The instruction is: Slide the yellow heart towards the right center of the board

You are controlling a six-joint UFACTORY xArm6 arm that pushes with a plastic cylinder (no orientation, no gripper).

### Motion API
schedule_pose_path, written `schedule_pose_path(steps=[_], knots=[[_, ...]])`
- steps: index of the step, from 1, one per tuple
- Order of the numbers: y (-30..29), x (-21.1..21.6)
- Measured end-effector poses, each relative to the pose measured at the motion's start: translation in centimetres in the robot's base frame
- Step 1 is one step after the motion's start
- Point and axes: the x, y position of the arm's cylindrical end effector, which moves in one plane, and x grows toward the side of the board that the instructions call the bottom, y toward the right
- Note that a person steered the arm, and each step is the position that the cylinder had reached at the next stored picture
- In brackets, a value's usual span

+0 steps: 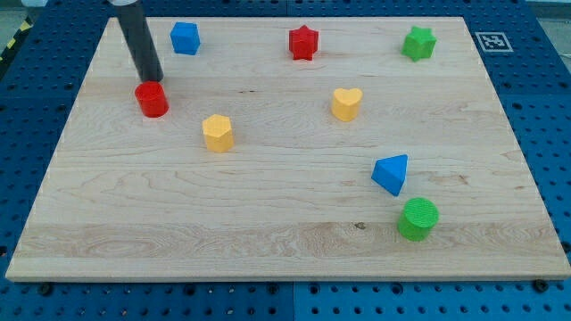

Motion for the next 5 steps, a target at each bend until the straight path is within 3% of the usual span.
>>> schedule_pose_path(steps=[1,2,4,5], knots=[[0.3,3.0],[0.8,2.7],[4.1,-4.6],[6.5,-5.2]])
